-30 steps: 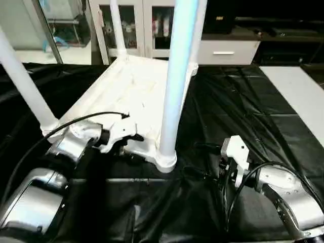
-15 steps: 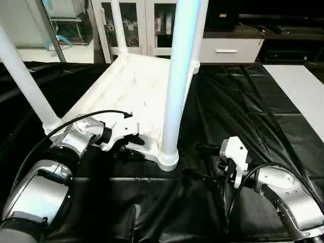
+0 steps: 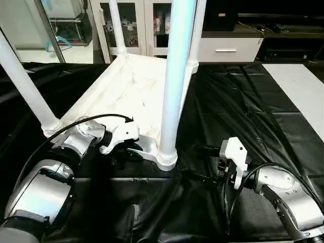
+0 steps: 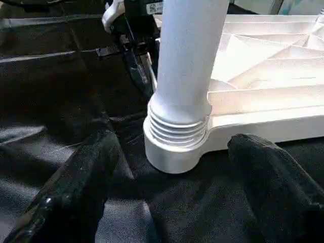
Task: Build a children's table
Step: Rotate table base
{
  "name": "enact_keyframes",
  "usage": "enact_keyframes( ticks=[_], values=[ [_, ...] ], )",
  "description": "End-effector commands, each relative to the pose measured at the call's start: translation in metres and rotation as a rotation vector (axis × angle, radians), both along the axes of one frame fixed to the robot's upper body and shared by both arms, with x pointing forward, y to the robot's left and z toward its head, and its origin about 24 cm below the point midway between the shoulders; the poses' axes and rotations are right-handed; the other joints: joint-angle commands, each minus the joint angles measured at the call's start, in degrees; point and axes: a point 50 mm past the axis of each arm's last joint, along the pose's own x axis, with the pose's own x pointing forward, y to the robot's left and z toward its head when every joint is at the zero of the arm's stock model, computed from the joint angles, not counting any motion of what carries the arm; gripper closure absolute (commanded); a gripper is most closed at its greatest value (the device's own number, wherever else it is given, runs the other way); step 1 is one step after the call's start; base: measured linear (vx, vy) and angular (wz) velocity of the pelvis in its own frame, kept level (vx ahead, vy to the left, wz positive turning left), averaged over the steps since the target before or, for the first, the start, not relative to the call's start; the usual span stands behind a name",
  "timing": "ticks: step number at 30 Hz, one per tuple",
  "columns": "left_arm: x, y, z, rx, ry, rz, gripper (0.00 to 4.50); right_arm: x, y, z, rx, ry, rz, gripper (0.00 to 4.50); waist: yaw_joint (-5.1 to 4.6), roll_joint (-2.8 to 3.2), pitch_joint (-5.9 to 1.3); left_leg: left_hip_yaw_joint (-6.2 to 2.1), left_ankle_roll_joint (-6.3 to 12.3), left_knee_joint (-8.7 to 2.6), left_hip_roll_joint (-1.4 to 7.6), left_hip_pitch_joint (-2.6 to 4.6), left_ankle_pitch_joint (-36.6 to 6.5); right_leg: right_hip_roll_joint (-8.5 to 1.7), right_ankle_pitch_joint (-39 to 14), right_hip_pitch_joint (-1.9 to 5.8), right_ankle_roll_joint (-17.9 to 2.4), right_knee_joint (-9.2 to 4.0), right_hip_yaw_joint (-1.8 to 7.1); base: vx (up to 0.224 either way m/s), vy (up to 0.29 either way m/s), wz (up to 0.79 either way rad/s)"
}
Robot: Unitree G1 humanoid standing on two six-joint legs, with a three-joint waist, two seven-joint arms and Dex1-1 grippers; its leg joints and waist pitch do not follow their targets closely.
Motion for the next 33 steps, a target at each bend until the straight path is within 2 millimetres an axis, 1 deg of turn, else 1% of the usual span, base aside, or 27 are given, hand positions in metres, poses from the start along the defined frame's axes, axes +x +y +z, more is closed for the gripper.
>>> enact_keyframes(
  ticks=[1,5,6,8,9,10,11,12,13,14,15,16,17,18,19,20,21,22,23,24,25,26,27,29,30,32,33],
  values=[
    [-0.004,0.001,-0.009,-0.003,0.044,0.04,3.71,0.002,0.001,0.004,0.007,-0.029,-0.026,0.68,0.18,0.27,-3.81,-1.49,1.47,-4.96,4.18,0.44,-13.1,-4.75,-11.1,2.87,-15.5,-3.62,2.58,0.0,0.0,0.0],
    [-0.008,0.002,-0.014,-0.027,0.087,0.055,3.87,0.004,0.0,0.004,0.012,-0.037,-0.052,0.68,0.01,0.42,-3.73,-1.59,1.01,-5.09,4.13,0.38,-14.3,-4.8,-12.9,2.97,-15.1,-3.77,2.64,0.0,0.0,0.0],
    [-0.01,0.005,-0.021,-0.016,0.105,0.107,3.92,0.005,0.0,0.003,0.016,-0.045,-0.082,0.68,-0.12,0.75,-3.73,-1.61,0.86,-5.12,4.19,0.35,-14.1,-4.82,-12.3,2.94,-15.4,-3.69,2.68,0.0,0.0,0.0],
    [-0.011,0.008,-0.028,-0.016,0.106,0.176,4.05,0.008,-0.002,0.003,0.016,-0.056,-0.122,0.68,-0.3,0.62,-3.72,-1.61,0.98,-5.11,4.05,0.38,-14.6,-4.69,-13.0,2.99,-15.1,-3.8,2.64,0.0,0.0,0.0],
    [-0.012,0.008,-0.032,-0.039,0.109,0.233,4.09,0.011,-0.004,0.003,0.014,-0.068,-0.157,0.68,-0.52,0.56,-3.62,-1.57,1.23,-5.1,3.97,0.22,-14.5,-4.67,-13.8,2.99,-14.9,-3.89,2.64,0.0,0.0,0.0],
    [-0.012,0.008,-0.032,-0.039,0.109,0.233,4.12,0.011,-0.004,0.003,0.014,-0.068,-0.157,0.68,-0.67,0.47,-3.58,-1.49,1.26,-5.13,3.92,0.2,-14.7,-4.65,-14.9,2.97,-14.7,-4.0,2.65,0.0,0.0,0.0],
    [-0.014,0.01,-0.038,-0.077,0.112,0.318,4.12,0.015,-0.007,0.002,0.008,-0.083,-0.229,0.68,-0.75,0.45,-3.59,-1.43,1.49,-4.99,3.7,0.3,-15.0,-4.67,-18.2,2.89,-13.7,-4.36,2.65,0.0,0.0,0.0],
    [-0.016,0.009,-0.039,-0.095,0.115,0.338,4.14,0.017,-0.009,0.002,0.009,-0.082,-0.245,0.68,-1.07,0.49,-3.48,-1.57,1.51,-5.1,3.7,0.09,-15.1,-4.74,-20.9,2.89,-13.0,-4.51,2.62,0.0,0.0,0.0],
    [-0.017,0.008,-0.04,-0.107,0.118,0.351,4.16,0.017,-0.01,0.002,0.009,-0.081,-0.255,0.68,-1.3,0.2,-3.35,-1.59,1.47,-5.21,3.79,0.13,-15.6,-4.78,-23.2,2.81,-12.3,-4.75,2.57,0.0,0.0,0.0],
    [-0.019,0.006,-0.041,-0.13,0.114,0.37,4.19,0.017,-0.012,0.001,0.009,-0.074,-0.268,0.68,-1.63,0.12,-3.19,-1.65,1.78,-5.11,3.48,0.16,-16.7,-4.67,-28.9,2.61,-10.4,-5.26,2.36,0.0,0.0,0.0],
    [-0.021,0.005,-0.042,-0.134,0.108,0.382,4.21,0.017,-0.012,0.0,0.001,-0.071,-0.267,0.68,-2.04,0.22,-3.23,-1.89,1.81,-5.21,3.74,-0.09,-16.5,-4.91,-30.3,2.72,-9.8,-5.2,2.46,0.0,0.0,0.0],
    [-0.022,0.004,-0.042,-0.135,0.106,0.397,4.22,0.017,-0.012,-0.001,-0.006,-0.067,-0.266,0.68,-2.23,0.25,-3.24,-1.95,2.02,-5.26,3.7,-0.23,-16.4,-4.77,-31.2,2.71,-9.2,-5.32,2.37,0.0,0.0,0.0],
    [-0.023,0.004,-0.042,-0.135,0.106,0.408,4.26,0.016,-0.013,-0.002,-0.011,-0.065,-0.265,0.68,-2.57,0.28,-3.29,-1.92,2.27,-5.26,3.64,-0.1,-16.7,-4.48,-32.1,2.36,-8.3,-5.48,2.31,0.0,0.0,0.0],
    [-0.026,0.0,-0.043,-0.148,0.104,0.426,4.26,0.016,-0.013,-0.003,-0.018,-0.062,-0.267,0.68,-2.69,0.34,-3.31,-1.9,2.44,-5.19,3.53,-0.06,-17.0,-4.41,-32.6,2.23,-7.9,-5.62,2.3,0.0,0.0,0.0],
    [-0.027,-0.001,-0.043,-0.152,0.104,0.432,4.33,0.016,-0.013,-0.003,-0.02,-0.062,-0.267,0.68,-2.73,0.11,-3.44,-1.97,2.45,-5.17,3.73,-0.04,-16.7,-4.72,-33.0,2.34,-7.8,-5.48,2.41,0.0,0.0,0.0],
    [-0.035,-0.011,-0.043,-0.199,0.106,0.442,4.37,0.017,-0.014,-0.003,-0.026,-0.061,-0.27,0.68,-3.02,-0.03,-3.36,-1.92,2.74,-5.24,3.67,-0.41,-16.2,-4.48,-33.2,2.3,-7.4,-5.6,2.29,0.0,0.0,0.0],
    [-0.041,-0.017,-0.042,-0.227,0.102,0.426,4.37,0.018,-0.014,-0.003,-0.029,-0.061,-0.273,0.68,-3.1,-0.32,-3.34,-1.89,3.16,-5.18,3.66,-0.53,-15.6,-4.48,-32.7,2.16,-7.6,-5.69,2.25,0.0,0.0,0.0],
    [-0.041,-0.017,-0.042,-0.227,0.102,0.426,4.39,0.018,-0.014,-0.003,-0.029,-0.061,-0.273,0.68,-3.14,-0.17,-3.43,-1.92,3.28,-5.22,3.78,-0.53,-15.2,-4.53,-32.2,2.22,-7.7,-5.49,2.33,0.0,0.0,0.0],
    [-0.045,-0.022,-0.04,-0.248,0.093,0.406,4.46,0.019,-0.015,-0.003,-0.03,-0.062,-0.277,0.68,-3.05,-0.01,-3.5,-1.65,3.74,-5.08,3.69,-0.16,-15.1,-4.22,-31.7,1.73,-7.6,-5.73,2.42,0.0,0.0,0.0],
    [-0.048,-0.024,-0.039,-0.264,0.096,0.399,4.46,0.019,-0.015,-0.003,-0.032,-0.063,-0.278,0.68,-2.93,0.06,-3.58,-1.46,4.23,-4.95,3.54,-0.01,-14.6,-4.01,-30.1,1.58,-8.0,-5.68,2.45,0.0,0.0,0.0],
    [-0.057,-0.034,-0.035,-0.325,0.083,0.334,4.48,0.021,-0.015,-0.003,-0.04,-0.062,-0.276,0.68,-3.01,-0.54,-3.68,-1.42,4.37,-5.0,3.66,-0.26,-13.8,-4.06,-28.5,1.85,-8.4,-5.38,2.49,0.0,0.0,0.0],
    [-0.061,-0.037,-0.035,-0.347,0.089,0.303,4.48,0.021,-0.015,-0.003,-0.045,-0.061,-0.268,0.68,-2.67,-0.29,-3.95,-1.59,5.01,-5.04,3.83,-0.57,-11.5,-4.22,-24.8,2.18,-9.3,-4.86,2.48,0.0,0.0,0.0],
    [-0.062,-0.037,-0.035,-0.348,0.094,0.299,4.48,0.021,-0.015,-0.003,-0.048,-0.06,-0.264,0.68,-2.66,-0.19,-3.95,-1.25,5.65,-4.87,3.77,-0.34,-10.7,-3.84,-22.1,1.8,-10.2,-4.78,2.47,0.0,0.0,0.0],
    [-0.065,-0.039,-0.034,-0.348,0.073,0.273,4.48,0.021,-0.015,-0.003,-0.053,-0.06,-0.256,0.68,-2.41,-0.27,-4.14,-1.11,6.59,-4.62,3.63,-0.42,-8.8,-3.76,-18.0,2.03,-11.1,-4.31,2.41,0.0,0.0,0.0],
    [-0.065,-0.04,-0.034,-0.348,0.071,0.271,4.48,0.021,-0.015,-0.003,-0.053,-0.06,-0.255,0.68,-2.35,-0.31,-4.11,-1.07,7.1,-4.56,3.61,-0.59,-8.0,-3.83,-16.6,2.17,-11.3,-4.17,2.41,0.0,0.0,0.0],
    [-0.066,-0.041,-0.03,-0.356,0.056,0.274,4.48,0.022,-0.014,-0.001,-0.051,-0.061,-0.233,0.68,-2.18,-0.49,-4.1,-1.03,7.32,-4.51,3.66,-0.53,-7.6,-3.94,-16.1,2.25,-11.5,-4.12,2.38,0.0,0.0,0.0],
    [-0.066,-0.041,-0.029,-0.357,0.055,0.28,4.48,0.022,-0.013,0.0,-0.049,-0.062,-0.227,0.68,-2.1,-0.35,-4.11,-1.04,7.37,-4.5,3.69,-0.49,-7.4,-3.93,-15.9,2.25,-11.6,-4.03,2.38,0.0,0.0,0.0]
  ],
)
